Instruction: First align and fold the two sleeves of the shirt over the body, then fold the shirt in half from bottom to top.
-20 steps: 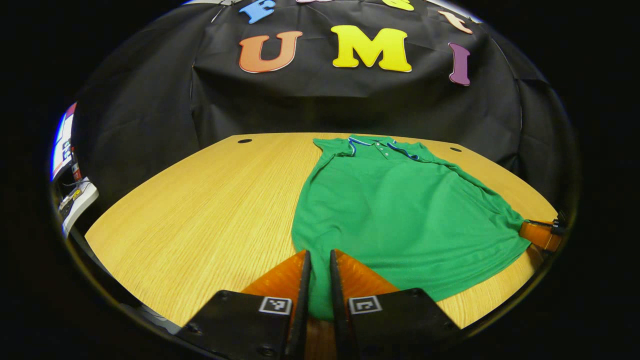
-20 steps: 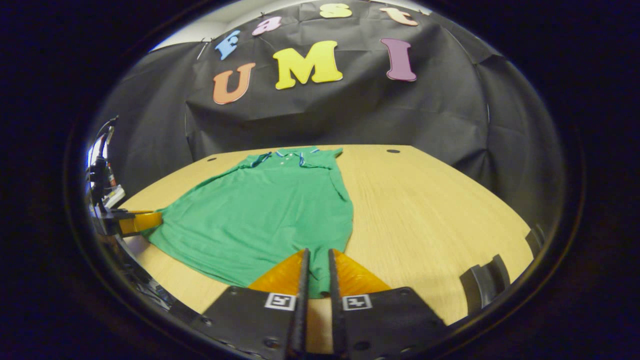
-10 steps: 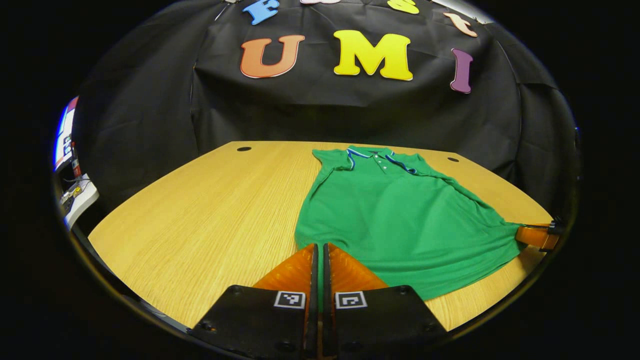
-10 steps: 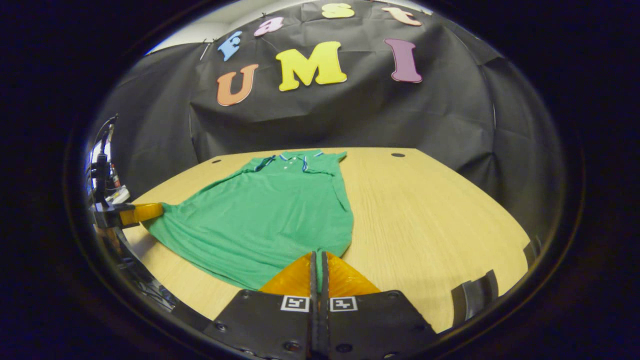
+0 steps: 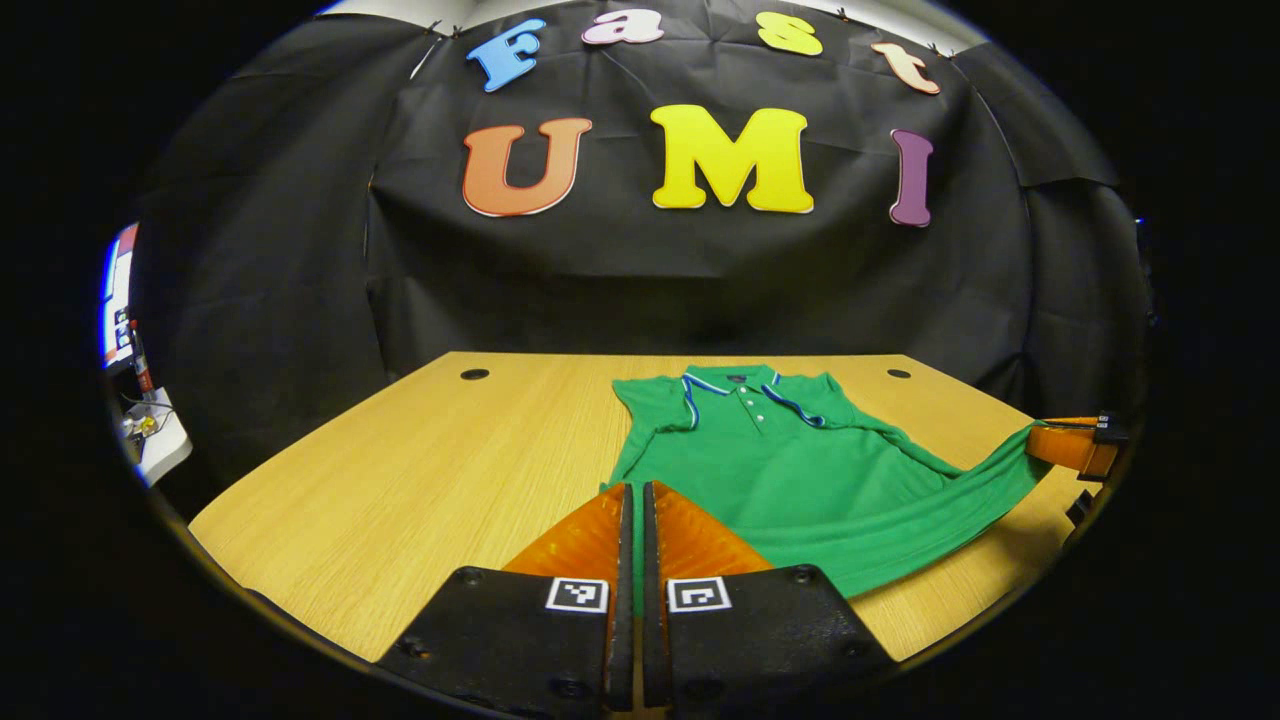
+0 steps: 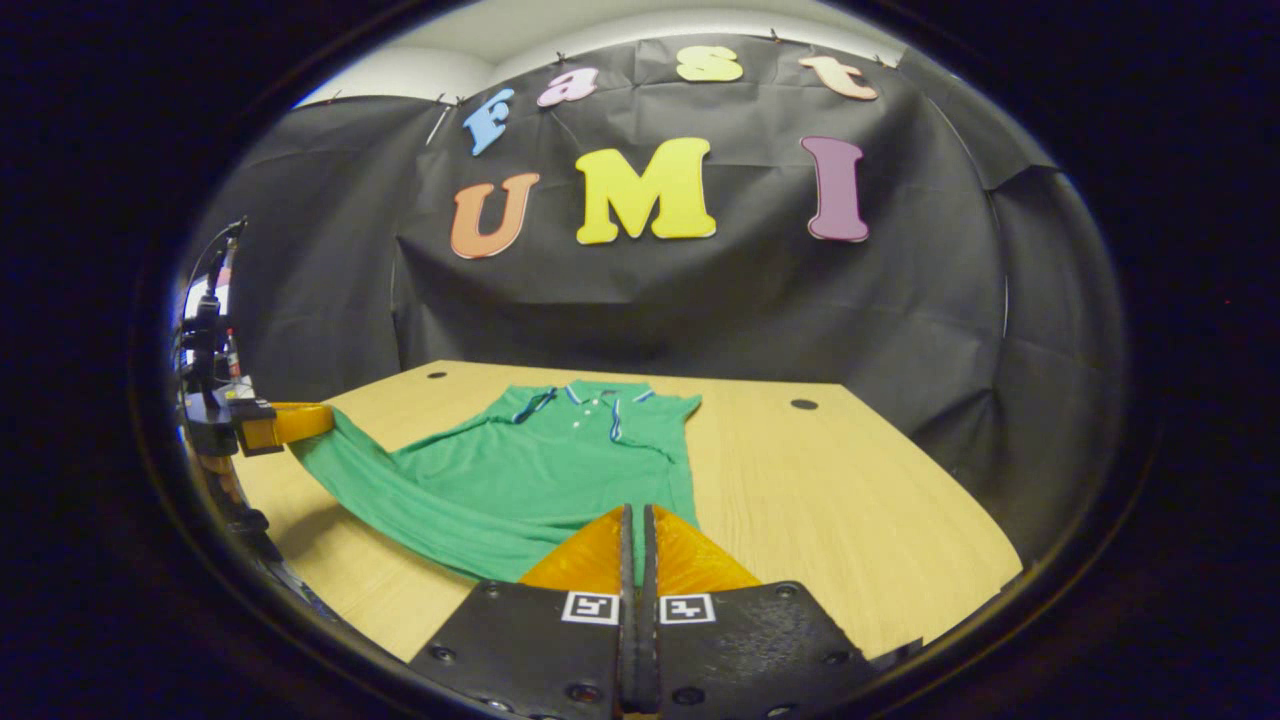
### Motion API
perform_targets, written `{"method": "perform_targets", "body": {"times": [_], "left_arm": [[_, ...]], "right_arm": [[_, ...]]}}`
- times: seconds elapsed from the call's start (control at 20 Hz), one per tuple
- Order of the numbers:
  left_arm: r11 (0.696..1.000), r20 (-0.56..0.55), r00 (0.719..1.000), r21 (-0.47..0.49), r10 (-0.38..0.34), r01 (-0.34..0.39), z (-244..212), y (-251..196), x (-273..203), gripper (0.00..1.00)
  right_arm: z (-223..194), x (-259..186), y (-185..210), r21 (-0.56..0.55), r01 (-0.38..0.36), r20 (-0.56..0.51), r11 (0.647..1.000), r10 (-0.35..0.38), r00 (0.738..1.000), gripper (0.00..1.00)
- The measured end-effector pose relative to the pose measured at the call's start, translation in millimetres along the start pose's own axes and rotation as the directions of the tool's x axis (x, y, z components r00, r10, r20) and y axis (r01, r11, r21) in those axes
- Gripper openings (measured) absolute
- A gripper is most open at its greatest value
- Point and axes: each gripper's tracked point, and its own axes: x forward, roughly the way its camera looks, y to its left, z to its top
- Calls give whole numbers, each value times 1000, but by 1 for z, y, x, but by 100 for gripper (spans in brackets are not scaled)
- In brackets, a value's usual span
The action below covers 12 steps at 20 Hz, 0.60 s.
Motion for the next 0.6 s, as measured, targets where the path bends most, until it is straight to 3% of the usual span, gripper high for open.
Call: {"method": "perform_targets", "body": {"times": [0.4,0.6], "left_arm": [[999,113,993,5,-40,40,58,-6,124,9],[997,128,988,18,-82,80,69,-19,206,9]], "right_arm": [[64,139,-13,18,50,42,999,-51,998,0],[98,216,-29,11,126,107,992,-126,986,0]]}}
